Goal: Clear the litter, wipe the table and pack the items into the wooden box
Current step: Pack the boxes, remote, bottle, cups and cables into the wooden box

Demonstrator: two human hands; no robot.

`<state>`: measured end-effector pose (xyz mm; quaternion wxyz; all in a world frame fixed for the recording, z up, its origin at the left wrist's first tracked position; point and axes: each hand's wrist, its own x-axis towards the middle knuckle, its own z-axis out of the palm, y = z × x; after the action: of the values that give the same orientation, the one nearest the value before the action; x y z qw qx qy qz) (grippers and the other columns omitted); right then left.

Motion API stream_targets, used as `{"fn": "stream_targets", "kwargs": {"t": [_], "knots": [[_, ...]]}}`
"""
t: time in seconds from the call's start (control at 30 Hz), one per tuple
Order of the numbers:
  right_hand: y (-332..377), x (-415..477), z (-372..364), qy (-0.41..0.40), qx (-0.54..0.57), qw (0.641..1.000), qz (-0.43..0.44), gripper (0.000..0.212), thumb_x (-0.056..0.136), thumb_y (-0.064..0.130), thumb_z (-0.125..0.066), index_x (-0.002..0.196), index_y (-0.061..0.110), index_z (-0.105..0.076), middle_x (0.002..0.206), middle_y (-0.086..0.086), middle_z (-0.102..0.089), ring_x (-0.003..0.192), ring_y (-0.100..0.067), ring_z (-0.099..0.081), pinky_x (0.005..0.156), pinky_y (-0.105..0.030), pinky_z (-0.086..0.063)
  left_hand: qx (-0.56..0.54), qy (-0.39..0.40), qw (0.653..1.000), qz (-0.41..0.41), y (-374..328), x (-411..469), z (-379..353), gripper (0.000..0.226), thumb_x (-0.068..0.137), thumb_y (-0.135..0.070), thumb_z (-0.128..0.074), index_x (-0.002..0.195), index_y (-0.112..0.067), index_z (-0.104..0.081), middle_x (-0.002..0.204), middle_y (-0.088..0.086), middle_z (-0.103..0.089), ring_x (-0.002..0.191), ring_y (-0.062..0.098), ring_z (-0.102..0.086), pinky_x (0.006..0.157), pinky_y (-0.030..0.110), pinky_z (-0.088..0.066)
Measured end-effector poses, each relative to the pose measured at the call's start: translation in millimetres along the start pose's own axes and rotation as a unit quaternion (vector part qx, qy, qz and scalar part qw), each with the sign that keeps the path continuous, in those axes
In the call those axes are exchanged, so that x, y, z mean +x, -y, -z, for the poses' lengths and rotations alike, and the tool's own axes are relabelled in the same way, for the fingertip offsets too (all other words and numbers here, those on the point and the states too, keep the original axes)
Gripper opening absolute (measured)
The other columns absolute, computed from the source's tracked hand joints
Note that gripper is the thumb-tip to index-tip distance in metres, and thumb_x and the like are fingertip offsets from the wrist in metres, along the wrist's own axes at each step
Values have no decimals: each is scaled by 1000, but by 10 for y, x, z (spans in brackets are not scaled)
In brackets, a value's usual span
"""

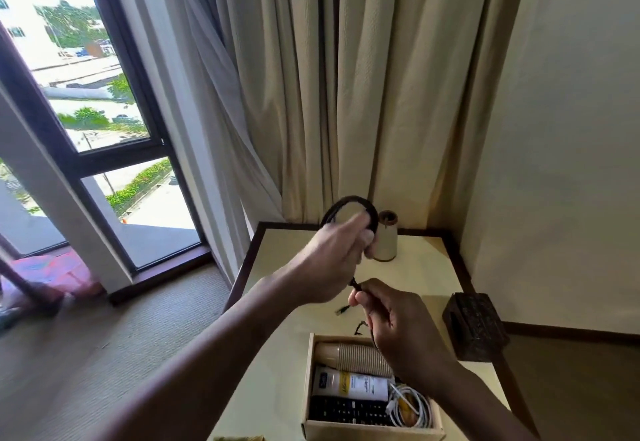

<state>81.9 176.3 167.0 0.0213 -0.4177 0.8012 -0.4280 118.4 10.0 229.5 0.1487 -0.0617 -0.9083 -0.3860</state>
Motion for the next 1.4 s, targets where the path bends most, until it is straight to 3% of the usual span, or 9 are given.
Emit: {"fn": "stream_targets", "kwargs": {"t": [0.1, 0.2, 0.4, 0.67, 0.8, 0.87, 0.97, 1.23, 1.4], "knots": [[54, -11, 180, -16, -62, 996, 56, 14, 101, 29, -57, 98, 29, -71, 62, 23, -59, 59, -2, -58, 52, -14, -35, 140, 78, 987, -19, 14, -71, -14, 11, 109, -15, -44, 113, -24, -49, 87, -16, -55, 71, 0, -61, 60, 19, -52], [95, 19, 350, -43, -93, 991, 88, 27, 101, 44, -43, 104, 35, -68, 81, 17, -70, 66, -4, -61, 56, -23, -47, 25, 80, 996, 2, -21, -129, 54, 22, 110, -21, -41, 90, -23, -49, 74, -10, -48, 59, 6, -48, 55, 24, -40], [-73, 182, 567, -73, -309, 914, 254, 25, 91, 16, -59, 116, 17, -65, 92, -2, -68, 78, -16, -60, 61, -23, -44, -230, 110, 963, 92, -10, -326, 42, 34, 112, -20, -35, 89, -4, -55, 66, -5, -44, 54, 7, -35, 50, 23, -29], [-285, 302, 353, -165, -171, 956, 170, 22, 99, 22, -49, 103, 15, -69, 96, 3, -64, 96, -15, -55, 88, -28, -39, -663, 174, 724, 82, -124, -586, -90, 34, 109, -36, -39, 91, -10, -51, 55, -3, -30, 39, 11, -18, 42, 28, -21], [-113, 247, 86, -133, 34, 989, 59, 29, 104, 26, -41, 117, 14, -65, 126, 5, -59, 131, -9, -47, 110, -24, -37, -785, 137, 603, 20, -321, -563, -133, 35, 111, -34, -28, 93, -14, -50, 55, -5, -31, 37, 9, -15, 45, 27, -28], [-5, 204, -3, -92, 157, 983, 3, 26, 107, 16, -41, 121, 20, -62, 120, 3, -65, 118, -10, -59, 101, -28, -49, -808, 116, 577, 15, -374, -515, -117, 40, 111, -33, -19, 94, -15, -49, 55, -6, -31, 37, 7, -19, 45, 25, -30], [117, 162, -116, -66, 285, 954, -61, 23, 107, 18, -42, 102, 21, -64, 85, -9, -67, 75, -19, -62, 65, -38, -53, -810, 75, 582, 6, -400, -414, -62, 41, 113, -33, -17, 94, -15, -49, 57, -7, -32, 40, 8, -27, 46, 23, -32], [197, 3, -257, -3, 261, 964, -48, 24, 103, 35, -47, 96, 35, -70, 57, 8, -29, 51, -11, -25, 50, -23, -22, -756, -79, 650, -14, -423, -96, 342, 40, 113, -35, -23, 92, -17, -52, 63, -6, -47, 47, 9, -43, 55, 26, -46], [219, -79, -281, 77, 220, 971, -55, 23, 105, 33, -49, 105, 36, -72, 54, -1, -30, 48, -22, -24, 47, -32, -20, -512, -155, 842, -67, -431, -25, 379, 39, 112, -33, -19, 98, -9, -46, 98, 14, -71, 71, 29, -68, 73, 41, -57]]}}
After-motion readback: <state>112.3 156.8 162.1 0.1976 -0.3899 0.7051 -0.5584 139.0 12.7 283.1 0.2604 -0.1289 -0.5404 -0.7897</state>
